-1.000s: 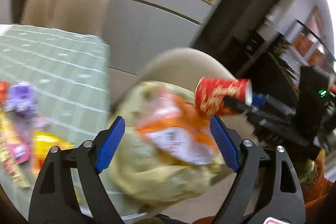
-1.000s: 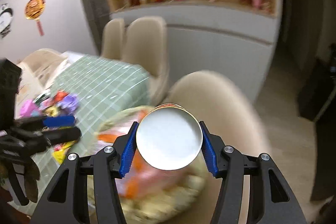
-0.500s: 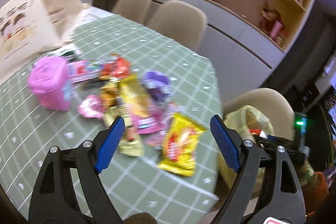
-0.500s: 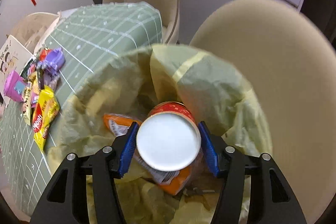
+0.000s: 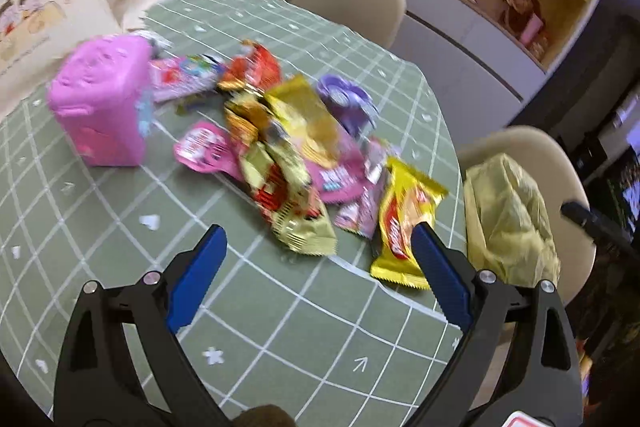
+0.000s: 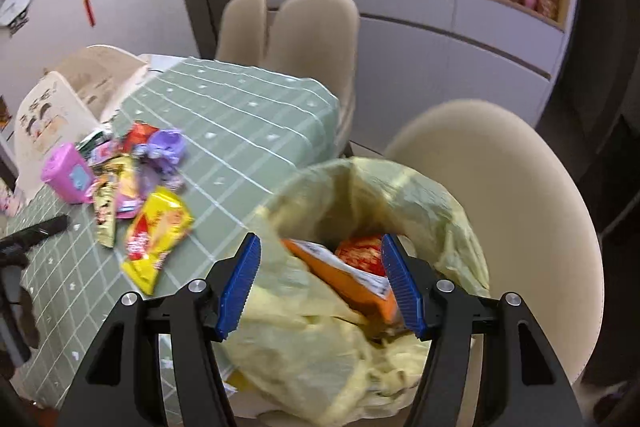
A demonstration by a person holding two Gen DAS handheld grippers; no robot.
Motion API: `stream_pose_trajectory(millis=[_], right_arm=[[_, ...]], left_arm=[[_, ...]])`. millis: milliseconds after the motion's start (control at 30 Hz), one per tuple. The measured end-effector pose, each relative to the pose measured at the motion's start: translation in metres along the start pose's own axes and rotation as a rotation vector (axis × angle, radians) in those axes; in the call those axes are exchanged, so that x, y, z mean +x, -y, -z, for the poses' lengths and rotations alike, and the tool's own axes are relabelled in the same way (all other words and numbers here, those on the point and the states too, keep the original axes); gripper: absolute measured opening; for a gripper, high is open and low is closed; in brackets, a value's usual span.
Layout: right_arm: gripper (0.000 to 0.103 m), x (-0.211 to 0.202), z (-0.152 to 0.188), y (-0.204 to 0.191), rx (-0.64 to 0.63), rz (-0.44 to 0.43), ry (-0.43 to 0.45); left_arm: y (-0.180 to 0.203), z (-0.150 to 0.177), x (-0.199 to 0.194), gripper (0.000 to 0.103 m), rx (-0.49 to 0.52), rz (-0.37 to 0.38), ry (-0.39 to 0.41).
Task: Collect trash
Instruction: 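Move the left tool to the yellow Dabati wafer packet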
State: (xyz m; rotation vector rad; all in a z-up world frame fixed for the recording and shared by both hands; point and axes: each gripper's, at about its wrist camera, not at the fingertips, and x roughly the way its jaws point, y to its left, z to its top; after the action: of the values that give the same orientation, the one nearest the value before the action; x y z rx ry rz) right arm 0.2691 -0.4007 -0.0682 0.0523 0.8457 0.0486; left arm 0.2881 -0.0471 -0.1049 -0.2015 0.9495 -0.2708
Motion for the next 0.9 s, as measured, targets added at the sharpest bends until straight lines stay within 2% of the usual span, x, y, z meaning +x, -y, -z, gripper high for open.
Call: stream_pose_trajectory(millis=[100, 200, 267, 400, 533, 633, 900], right_arm=[[0.059, -0.007, -0.006, -0.014, -0.016, -0.017, 0.018], [0.059, -0.013, -0.011, -0.022, -0.044, -0.015, 0.032], [0.059, -0.015, -0.014, -0.023, -0.053, -0.016, 0.043], [0.059, -0.021, -0.018, -0.013, -0.056, -0.015, 0.057], [0.059, -0.02, -0.024, -0.002, -0.091, 0.0, 0.039], [0.059, -0.016, -0.029, 0.001, -0.107, 0.005, 0.02], [0.059, -0.002, -0.035, -0.008, -0.11, -0.065, 0.054]], left_arm=[[0.015, 0.004, 0.014, 0.081, 0.042, 0.025, -0.018], [0.034, 0.004, 0.024, 0.08, 0.091, 0.027, -0.01], [0.043, 0.001, 0.031, 0.073, 0.096, 0.033, -0.015], [0.055, -0.002, 0.044, 0.067, 0.1, -0.006, -0.059], [0.054, -0.007, 0.043, 0.066, 0.044, -0.021, -0.081], [0.051, -0.011, 0.033, 0.066, 0.016, -0.026, -0.042], [0.046, -0.001, 0.04, 0.066, -0.019, 0.037, -0.058]])
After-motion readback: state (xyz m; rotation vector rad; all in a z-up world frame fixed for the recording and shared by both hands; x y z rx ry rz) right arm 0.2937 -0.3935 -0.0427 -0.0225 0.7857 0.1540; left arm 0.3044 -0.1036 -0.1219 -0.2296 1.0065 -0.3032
